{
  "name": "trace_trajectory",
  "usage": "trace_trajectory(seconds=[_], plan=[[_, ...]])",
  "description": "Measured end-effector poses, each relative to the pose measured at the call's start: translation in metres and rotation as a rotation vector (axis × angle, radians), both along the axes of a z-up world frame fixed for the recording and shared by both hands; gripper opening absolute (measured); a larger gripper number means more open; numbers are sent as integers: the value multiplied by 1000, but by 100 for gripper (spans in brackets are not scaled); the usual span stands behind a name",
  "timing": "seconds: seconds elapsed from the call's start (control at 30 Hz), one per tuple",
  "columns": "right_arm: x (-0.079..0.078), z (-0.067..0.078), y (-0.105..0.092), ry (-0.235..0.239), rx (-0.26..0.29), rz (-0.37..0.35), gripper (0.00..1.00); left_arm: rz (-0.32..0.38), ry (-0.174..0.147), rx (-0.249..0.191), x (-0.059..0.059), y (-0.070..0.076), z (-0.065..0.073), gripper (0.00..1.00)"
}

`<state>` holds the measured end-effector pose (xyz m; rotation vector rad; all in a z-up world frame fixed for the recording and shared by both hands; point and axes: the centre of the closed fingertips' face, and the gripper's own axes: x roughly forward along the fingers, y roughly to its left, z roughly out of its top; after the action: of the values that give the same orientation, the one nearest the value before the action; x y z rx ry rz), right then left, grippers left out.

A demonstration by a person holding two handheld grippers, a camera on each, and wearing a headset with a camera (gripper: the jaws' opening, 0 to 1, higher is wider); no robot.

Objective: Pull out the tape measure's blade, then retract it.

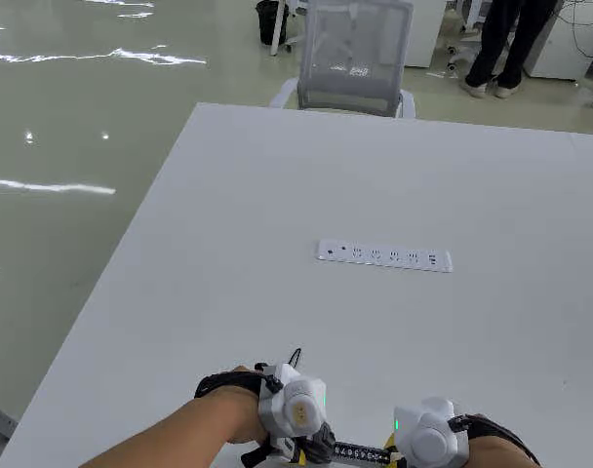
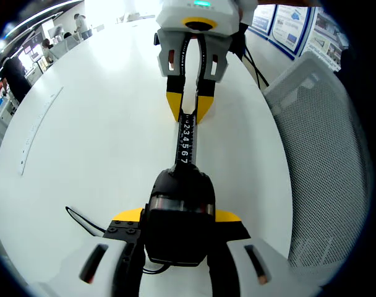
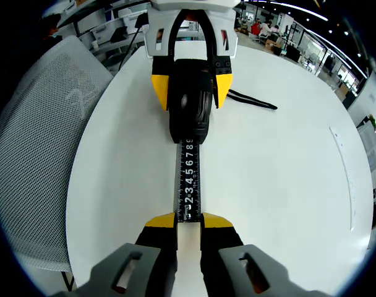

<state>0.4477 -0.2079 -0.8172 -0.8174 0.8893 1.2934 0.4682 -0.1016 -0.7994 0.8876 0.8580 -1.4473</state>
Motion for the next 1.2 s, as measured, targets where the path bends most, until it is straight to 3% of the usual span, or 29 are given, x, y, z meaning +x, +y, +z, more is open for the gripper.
trace_trajectory(seconds=[1.2], plan=[[-2,-1,-20,-5,-13,5,11,5,3,-9,1,0,0,35]])
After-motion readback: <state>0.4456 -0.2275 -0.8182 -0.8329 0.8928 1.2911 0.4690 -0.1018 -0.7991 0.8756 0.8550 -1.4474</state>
